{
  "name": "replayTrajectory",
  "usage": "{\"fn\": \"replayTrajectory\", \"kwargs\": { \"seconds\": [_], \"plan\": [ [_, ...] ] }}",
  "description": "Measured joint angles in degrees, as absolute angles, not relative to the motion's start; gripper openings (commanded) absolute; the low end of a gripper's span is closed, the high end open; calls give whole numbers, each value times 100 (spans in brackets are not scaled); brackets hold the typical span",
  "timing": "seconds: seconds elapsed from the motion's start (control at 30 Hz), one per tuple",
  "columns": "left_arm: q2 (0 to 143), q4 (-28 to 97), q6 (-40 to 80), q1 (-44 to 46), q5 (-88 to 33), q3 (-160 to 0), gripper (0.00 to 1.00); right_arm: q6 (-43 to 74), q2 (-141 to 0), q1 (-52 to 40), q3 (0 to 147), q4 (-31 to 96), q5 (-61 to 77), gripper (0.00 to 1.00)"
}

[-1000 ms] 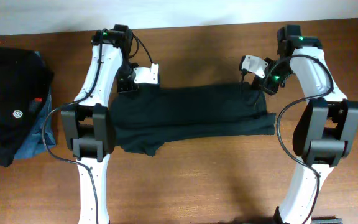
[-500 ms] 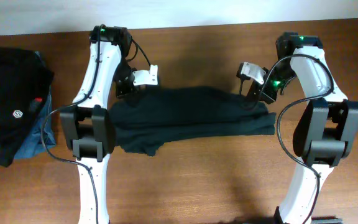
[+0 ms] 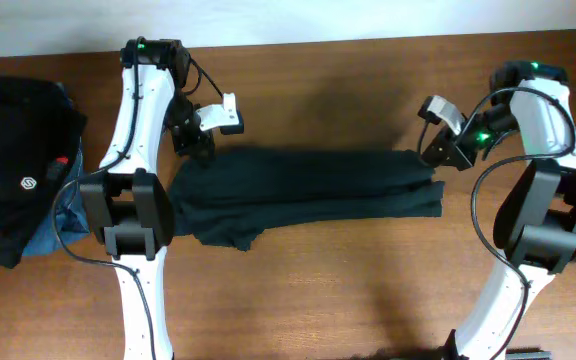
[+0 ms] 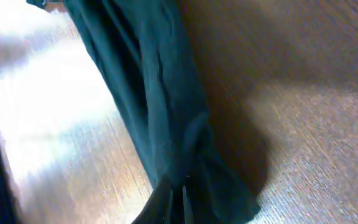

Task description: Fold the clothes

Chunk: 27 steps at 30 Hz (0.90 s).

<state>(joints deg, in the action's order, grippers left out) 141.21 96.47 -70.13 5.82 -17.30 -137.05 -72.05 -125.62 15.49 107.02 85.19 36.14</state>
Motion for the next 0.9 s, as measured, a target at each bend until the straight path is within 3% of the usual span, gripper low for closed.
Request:
{"fn": "replayTrajectory", "kwargs": {
  "seconds": [0.37, 0.9],
  "plan": [
    [14121, 9647, -6154, 602, -1896, -13705, 1, -7199, -12562, 1529, 10704, 8750, 3686, 4],
    [13832, 9644, -6182, 604, -1957, -13314, 1, -7950, -12562, 1529, 10704, 8761, 3647, 4]
  ]
}}
